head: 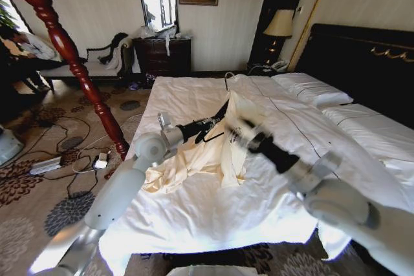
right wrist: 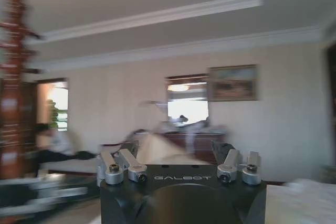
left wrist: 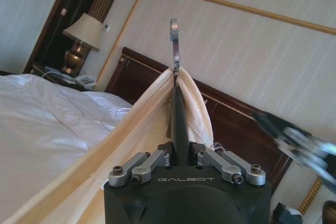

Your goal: Pick up the clothes from the bed and hang them on the clothes hanger.

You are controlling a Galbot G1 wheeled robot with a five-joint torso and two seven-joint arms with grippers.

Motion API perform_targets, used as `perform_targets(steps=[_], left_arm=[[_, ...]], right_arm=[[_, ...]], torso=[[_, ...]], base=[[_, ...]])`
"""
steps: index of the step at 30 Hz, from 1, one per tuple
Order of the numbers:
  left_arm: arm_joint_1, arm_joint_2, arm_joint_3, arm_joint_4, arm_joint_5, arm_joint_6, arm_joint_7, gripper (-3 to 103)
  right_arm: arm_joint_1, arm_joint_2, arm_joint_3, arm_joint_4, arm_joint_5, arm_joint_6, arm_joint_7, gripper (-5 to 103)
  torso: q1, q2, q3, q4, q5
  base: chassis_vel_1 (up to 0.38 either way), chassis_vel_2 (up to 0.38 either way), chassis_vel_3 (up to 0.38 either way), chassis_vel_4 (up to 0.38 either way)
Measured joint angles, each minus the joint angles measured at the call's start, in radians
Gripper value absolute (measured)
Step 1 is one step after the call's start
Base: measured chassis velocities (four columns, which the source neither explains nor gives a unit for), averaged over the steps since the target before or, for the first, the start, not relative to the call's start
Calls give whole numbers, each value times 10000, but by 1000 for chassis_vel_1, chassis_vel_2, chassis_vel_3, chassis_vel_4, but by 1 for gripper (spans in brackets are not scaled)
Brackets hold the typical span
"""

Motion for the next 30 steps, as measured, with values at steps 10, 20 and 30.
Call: perform_targets(steps=[10,20,30], left_arm=[[336,1754,32,-1470,-527,41,406,16],[958,3658,-702,-2964,-830,85,1000,16],[915,4512,-883,-3943,-1256,54,1100,16]], right_arm=[[6,-337,330,-1491,2475,1745,-2919,100],[-148,-1178,82,-4267,2817,2288,-10303,100],[-110,-1228,-108,-5045,2174,1770,-11995,100]], torso=[[-2,0,-1,1,0],[-2,0,-1,-1,1],[-2,1,-1,-2,2]], base=[[0,0,0,0],[0,0,0,0],[0,0,0,0]])
